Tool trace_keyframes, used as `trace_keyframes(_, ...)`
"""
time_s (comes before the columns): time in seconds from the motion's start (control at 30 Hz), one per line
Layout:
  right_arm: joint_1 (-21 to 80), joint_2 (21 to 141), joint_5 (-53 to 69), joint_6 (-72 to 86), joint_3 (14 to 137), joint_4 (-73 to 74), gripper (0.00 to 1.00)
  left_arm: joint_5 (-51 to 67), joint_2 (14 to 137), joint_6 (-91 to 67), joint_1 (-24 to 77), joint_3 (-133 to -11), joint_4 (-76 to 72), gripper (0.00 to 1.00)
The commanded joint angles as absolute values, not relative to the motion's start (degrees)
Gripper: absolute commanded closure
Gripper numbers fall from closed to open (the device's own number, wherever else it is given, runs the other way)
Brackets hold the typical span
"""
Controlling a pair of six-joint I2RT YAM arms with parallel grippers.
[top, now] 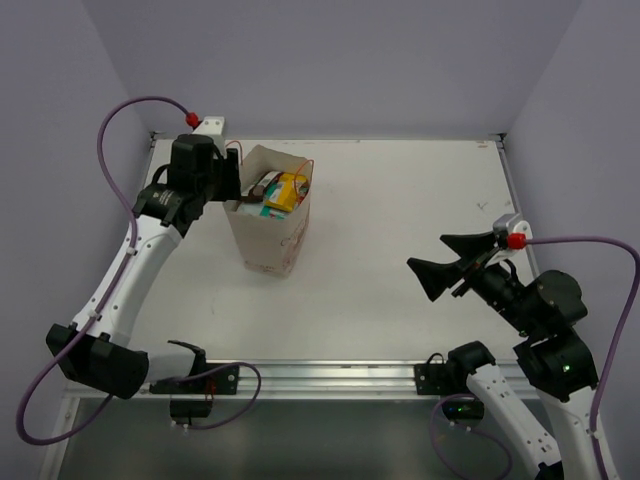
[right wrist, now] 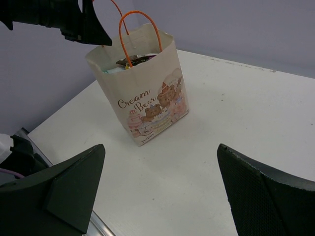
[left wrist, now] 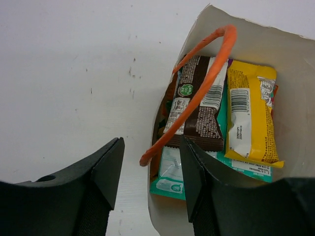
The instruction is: Take the snacks out of the paper bag
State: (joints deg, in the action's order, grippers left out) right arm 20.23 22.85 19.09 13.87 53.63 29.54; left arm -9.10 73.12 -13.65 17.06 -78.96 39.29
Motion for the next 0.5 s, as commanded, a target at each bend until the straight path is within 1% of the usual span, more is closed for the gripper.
trace_keyframes(0.0, 20.4, 22.8, 19.8, 13.0, 53.1, 28.4, 0.01, -7.4, 74.1, -11.9, 16.1, -78.8, 35.2, 0.46)
trace_keyframes(0.17, 20.4, 22.8, 20.0, 13.0, 52.8, 28.0, 0.01, -6.3, 75.7, -11.9, 15.5, -78.5, 34.7, 0.5)
trace_keyframes(0.27, 20.4, 22.9, 20.1, 13.0, 52.9, 28.0, 0.01, -6.1, 76.0, -11.7, 15.2, -77.8, 33.9, 0.55)
trace_keyframes(0.43, 20.4, 23.6, 20.6, 13.1, 52.6, 27.6, 0.01, -5.6, 76.6, -10.6, 15.1, -76.6, 32.3, 0.69)
trace_keyframes(0.47, 20.4, 23.6, 20.7, 13.1, 52.6, 27.6, 0.01, -5.3, 76.8, -10.4, 15.1, -76.6, 32.3, 0.76)
